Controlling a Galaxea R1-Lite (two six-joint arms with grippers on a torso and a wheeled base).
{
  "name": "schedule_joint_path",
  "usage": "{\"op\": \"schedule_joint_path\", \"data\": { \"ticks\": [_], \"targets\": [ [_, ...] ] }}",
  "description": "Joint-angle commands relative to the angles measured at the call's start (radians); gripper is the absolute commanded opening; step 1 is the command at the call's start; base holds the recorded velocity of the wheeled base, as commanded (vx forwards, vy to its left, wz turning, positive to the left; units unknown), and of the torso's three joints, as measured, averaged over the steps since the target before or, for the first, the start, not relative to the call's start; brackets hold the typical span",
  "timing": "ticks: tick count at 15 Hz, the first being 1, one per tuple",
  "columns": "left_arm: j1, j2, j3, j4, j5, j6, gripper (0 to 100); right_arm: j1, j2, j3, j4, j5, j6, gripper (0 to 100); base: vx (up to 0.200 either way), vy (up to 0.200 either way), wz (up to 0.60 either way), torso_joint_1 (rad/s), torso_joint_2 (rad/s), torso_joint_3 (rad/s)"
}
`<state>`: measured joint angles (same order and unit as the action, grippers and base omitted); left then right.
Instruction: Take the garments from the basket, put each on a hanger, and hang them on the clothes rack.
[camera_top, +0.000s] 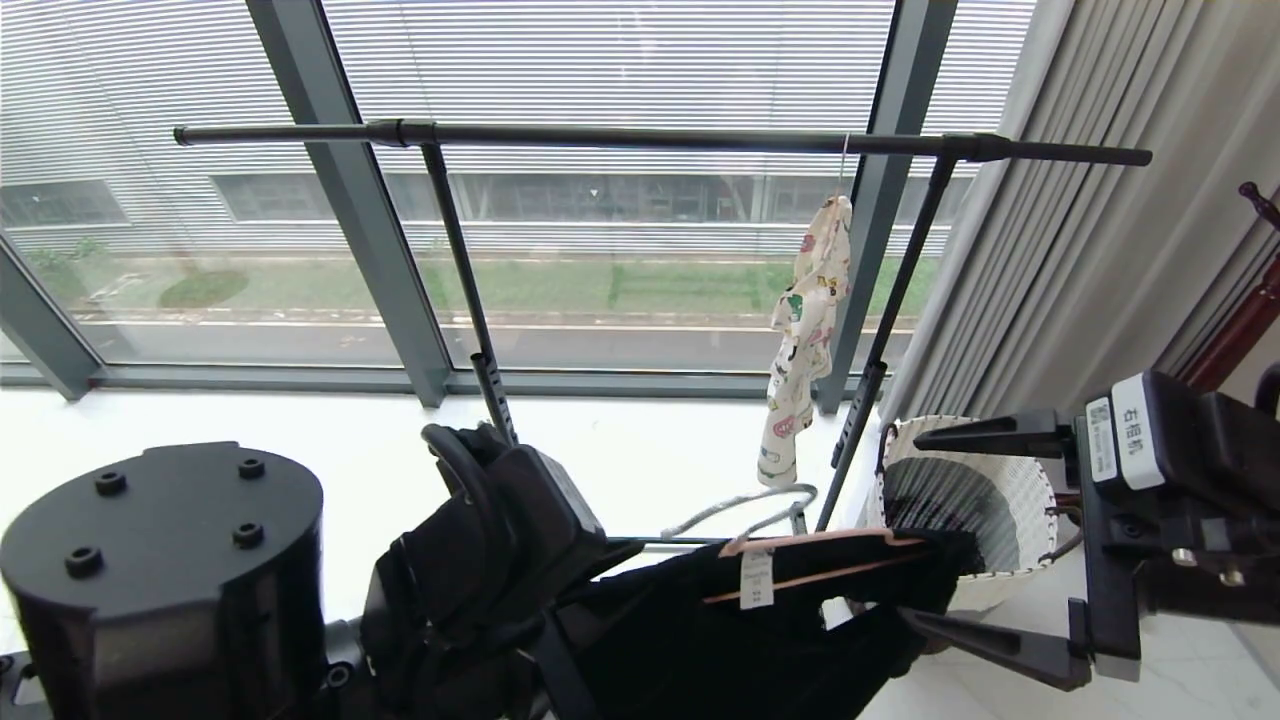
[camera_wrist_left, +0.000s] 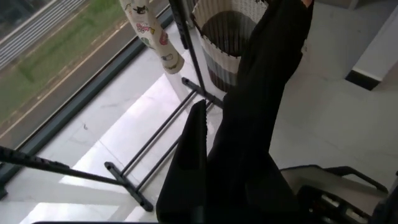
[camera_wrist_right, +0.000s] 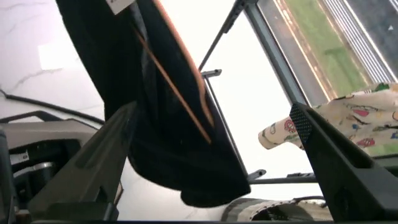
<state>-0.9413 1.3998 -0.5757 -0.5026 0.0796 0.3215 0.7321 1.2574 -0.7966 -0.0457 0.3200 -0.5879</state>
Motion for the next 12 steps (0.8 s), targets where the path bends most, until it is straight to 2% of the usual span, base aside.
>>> {"op": "schedule_joint_path", "data": {
  "ticks": [1, 2, 5, 7, 10, 12],
  "targets": [
    [-0.048, 0.054, -0.036, -0.001, 0.002, 0.001, 0, 0.049, 0.002, -0.027, 0.055, 0.016, -0.012, 100, 0.0, 0.0, 0.0, 0.0, 0.0, 0.0],
    [-0.067, 0.081, -0.065, -0.001, 0.002, 0.001, 0, 0.078, 0.007, -0.027, 0.093, 0.016, -0.012, 100, 0.0, 0.0, 0.0, 0.0, 0.0, 0.0],
    [-0.114, 0.15, -0.13, -0.001, 0.005, 0.002, 0, 0.085, 0.033, -0.027, 0.172, 0.014, -0.018, 100, 0.0, 0.0, 0.0, 0.0, 0.0, 0.0],
    [-0.14, 0.159, -0.131, -0.001, 0.008, 0.002, 0, 0.081, 0.045, -0.03, 0.182, 0.011, -0.018, 100, 0.0, 0.0, 0.0, 0.0, 0.0, 0.0],
    [-0.146, 0.162, -0.133, -0.001, 0.008, 0.004, 0, 0.076, 0.045, -0.061, 0.284, 0.008, -0.018, 100, 0.0, 0.0, 0.0, 0.0, 0.0, 0.0],
    [-0.152, 0.16, -0.134, -0.001, 0.009, 0.004, 0, 0.055, 0.053, -0.061, 0.288, -0.012, -0.017, 100, 0.0, 0.0, 0.0, 0.0, 0.0, 0.0]
  ]
}}
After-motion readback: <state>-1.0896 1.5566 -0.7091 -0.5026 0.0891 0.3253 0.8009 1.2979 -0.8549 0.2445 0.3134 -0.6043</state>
